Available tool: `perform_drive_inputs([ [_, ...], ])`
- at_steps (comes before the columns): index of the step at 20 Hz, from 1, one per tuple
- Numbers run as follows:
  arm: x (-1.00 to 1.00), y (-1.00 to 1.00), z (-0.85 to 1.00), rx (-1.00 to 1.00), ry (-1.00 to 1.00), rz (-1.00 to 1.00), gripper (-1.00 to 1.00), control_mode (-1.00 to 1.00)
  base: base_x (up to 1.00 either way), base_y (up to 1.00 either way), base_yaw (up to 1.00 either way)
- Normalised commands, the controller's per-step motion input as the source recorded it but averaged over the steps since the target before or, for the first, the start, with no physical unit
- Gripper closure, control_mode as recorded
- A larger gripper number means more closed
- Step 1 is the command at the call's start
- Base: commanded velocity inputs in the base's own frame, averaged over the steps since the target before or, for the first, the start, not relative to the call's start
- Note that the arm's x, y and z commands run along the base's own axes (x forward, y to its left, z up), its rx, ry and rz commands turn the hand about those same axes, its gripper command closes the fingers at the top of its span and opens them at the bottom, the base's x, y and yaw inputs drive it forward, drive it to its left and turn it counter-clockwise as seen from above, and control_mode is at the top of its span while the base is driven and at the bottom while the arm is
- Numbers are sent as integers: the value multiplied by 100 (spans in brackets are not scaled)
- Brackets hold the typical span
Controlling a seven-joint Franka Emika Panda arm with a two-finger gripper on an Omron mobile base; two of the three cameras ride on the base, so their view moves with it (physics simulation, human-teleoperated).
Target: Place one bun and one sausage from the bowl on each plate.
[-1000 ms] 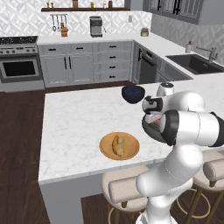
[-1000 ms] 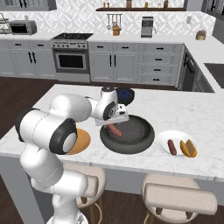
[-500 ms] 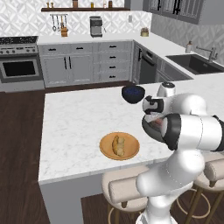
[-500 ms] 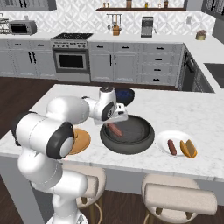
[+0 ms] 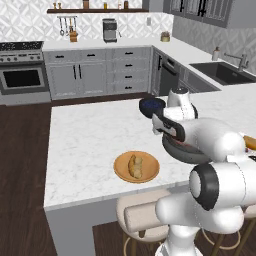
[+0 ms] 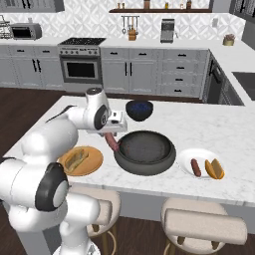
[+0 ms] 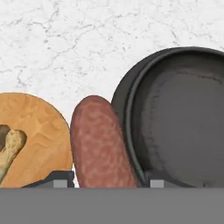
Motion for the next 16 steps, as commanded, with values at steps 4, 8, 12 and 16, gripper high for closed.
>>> perform_drive_inputs([
  [4,-35,92,16,13,7,-27,100,-100,0,0,0],
  [8,-9,95,0,15,3,-34,100,-100,0,0,0],
  [12,1,75,-10,3,1,-42,100,-100,0,0,0],
  [16,0,46,-49,4,1,-54,100,-100,0,0,0],
])
